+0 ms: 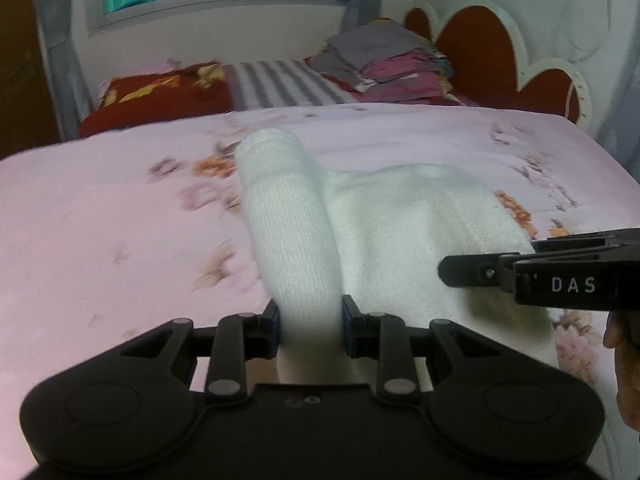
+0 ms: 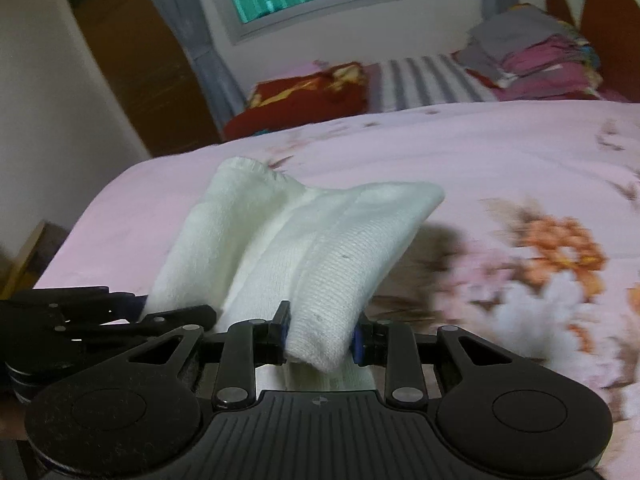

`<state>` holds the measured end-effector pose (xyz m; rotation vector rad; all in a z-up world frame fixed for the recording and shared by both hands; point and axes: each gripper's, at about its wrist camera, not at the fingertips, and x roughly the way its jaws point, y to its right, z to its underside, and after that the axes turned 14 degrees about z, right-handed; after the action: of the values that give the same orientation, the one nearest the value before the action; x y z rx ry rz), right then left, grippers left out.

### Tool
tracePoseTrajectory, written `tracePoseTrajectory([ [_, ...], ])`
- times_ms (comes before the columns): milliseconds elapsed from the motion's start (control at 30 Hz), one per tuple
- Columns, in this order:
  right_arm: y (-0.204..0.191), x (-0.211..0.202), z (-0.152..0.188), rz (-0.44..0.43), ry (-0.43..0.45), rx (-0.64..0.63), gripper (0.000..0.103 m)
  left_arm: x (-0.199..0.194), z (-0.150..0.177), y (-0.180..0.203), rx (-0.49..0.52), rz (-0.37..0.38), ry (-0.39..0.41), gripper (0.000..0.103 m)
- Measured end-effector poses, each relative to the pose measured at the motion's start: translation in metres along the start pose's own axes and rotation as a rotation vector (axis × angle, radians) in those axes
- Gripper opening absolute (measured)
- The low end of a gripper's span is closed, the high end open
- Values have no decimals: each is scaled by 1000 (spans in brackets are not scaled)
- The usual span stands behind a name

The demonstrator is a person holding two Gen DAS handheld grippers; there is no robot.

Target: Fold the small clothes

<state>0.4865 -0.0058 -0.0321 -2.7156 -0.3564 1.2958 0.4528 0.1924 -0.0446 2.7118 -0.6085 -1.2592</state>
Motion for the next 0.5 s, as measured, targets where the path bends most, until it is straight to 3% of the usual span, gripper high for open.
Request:
tracePoseTrajectory([
  [133, -28, 17, 7, 2, -13, -47, 28, 1, 15, -31, -95, 49, 3, 28],
  [200, -34, 31, 12, 18, -25, -72, 28, 15, 25, -43, -121, 57, -21, 36],
  [267, -29, 56, 23, 62, -68, -67, 28, 22, 35, -50, -133, 62, -1, 51],
  [367, -10, 69, 36, 28, -64, 24, 29, 17, 36, -50, -90, 56, 14, 57],
  [433, -10, 65, 36, 30, -45, -4, 33, 8, 37, -51, -63, 40, 22, 64],
  [500, -8, 57, 32, 65, -26, -15, 52, -10, 40, -58, -51, 15, 72, 64],
])
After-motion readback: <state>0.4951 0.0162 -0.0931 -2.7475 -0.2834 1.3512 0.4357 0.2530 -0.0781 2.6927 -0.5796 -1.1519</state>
